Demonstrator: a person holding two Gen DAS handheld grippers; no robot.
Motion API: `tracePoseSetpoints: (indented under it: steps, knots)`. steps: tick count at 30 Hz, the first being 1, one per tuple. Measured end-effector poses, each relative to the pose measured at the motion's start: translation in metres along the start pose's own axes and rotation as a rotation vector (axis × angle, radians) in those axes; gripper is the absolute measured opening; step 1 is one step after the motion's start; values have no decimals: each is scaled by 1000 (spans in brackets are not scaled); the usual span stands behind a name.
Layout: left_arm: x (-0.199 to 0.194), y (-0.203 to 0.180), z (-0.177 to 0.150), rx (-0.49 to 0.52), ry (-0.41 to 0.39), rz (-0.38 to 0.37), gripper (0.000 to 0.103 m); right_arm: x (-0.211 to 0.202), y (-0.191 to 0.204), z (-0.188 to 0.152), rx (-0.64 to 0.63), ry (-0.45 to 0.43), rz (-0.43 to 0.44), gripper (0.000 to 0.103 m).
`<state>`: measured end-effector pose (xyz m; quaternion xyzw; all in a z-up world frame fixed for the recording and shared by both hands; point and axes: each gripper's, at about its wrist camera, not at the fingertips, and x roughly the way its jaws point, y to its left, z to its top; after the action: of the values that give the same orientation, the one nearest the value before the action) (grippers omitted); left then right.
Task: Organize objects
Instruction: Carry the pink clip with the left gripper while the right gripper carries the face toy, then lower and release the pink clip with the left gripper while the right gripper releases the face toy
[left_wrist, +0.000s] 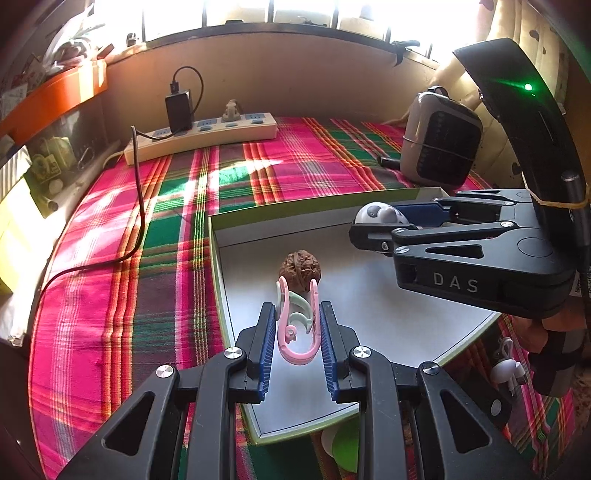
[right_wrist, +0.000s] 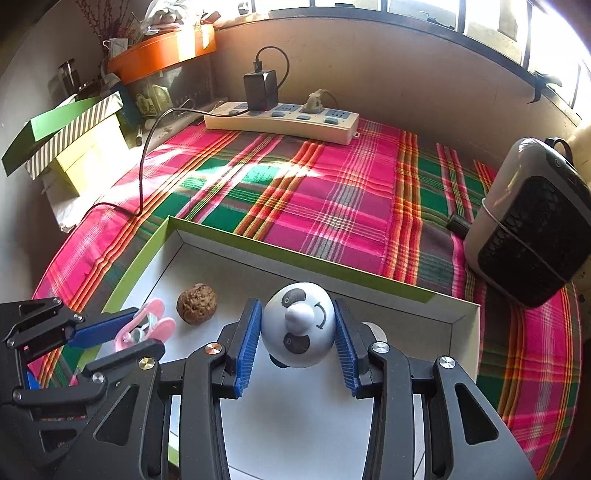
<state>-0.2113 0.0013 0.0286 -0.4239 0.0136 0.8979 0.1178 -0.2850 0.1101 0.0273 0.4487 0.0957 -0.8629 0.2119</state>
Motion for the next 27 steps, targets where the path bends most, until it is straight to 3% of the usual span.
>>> tracePoseSetpoints:
  steps: [27]
  knots:
    - [13, -4, 4, 22, 21, -11, 22, 26, 2, 7, -16, 57, -23, 40]
